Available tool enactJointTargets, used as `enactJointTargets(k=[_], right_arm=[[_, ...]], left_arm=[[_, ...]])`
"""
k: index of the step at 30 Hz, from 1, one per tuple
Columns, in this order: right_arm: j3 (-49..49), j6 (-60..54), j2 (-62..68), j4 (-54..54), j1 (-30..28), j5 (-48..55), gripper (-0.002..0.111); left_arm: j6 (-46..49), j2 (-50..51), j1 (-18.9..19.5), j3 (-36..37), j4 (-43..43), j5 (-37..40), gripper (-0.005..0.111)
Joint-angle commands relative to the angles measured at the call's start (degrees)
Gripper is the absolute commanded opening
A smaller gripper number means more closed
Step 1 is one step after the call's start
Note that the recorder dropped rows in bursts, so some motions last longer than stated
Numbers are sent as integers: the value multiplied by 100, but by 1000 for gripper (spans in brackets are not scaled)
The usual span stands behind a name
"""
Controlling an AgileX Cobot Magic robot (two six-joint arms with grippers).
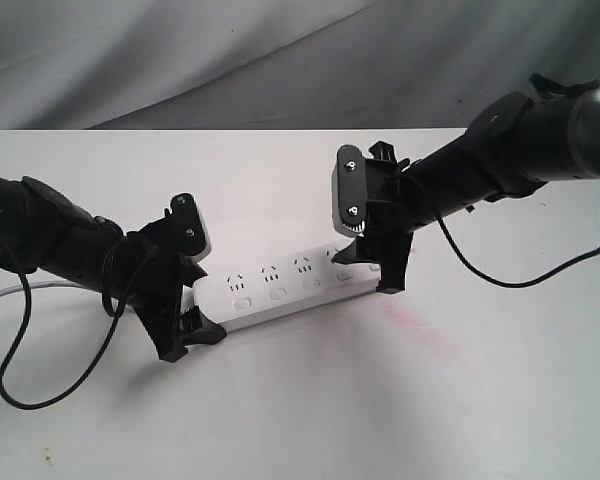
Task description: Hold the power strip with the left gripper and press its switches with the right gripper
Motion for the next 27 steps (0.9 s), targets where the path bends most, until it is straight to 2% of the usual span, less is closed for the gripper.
enactJointTargets(k=[1, 27], right_arm=[[35, -55, 38, -27, -27, -7, 53], [35, -69, 405, -40, -27, -26, 53]], left_arm=[[81, 40, 11, 19, 211, -253, 68], [81, 40, 11, 19, 211, -253, 68]])
